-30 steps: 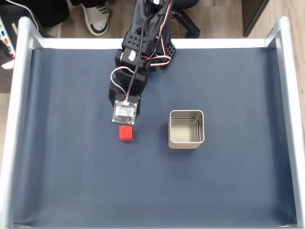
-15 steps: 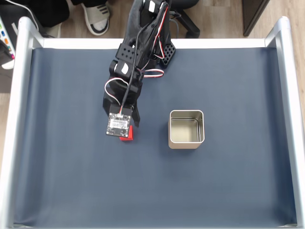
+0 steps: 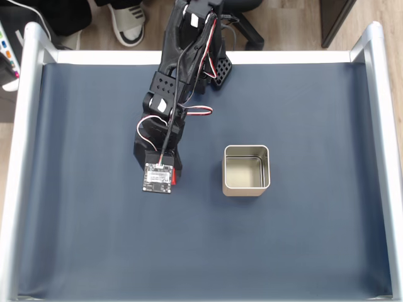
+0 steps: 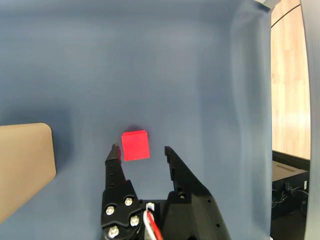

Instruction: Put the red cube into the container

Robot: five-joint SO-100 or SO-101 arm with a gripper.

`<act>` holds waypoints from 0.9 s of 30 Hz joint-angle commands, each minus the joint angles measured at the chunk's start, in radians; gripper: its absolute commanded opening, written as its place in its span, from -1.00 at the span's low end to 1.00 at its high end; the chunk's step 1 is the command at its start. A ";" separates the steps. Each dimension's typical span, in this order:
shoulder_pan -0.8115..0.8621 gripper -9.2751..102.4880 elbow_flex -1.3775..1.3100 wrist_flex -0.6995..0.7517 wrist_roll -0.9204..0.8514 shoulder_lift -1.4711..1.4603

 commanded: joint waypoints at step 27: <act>-0.031 -0.30 0.112 -0.239 -0.020 -0.072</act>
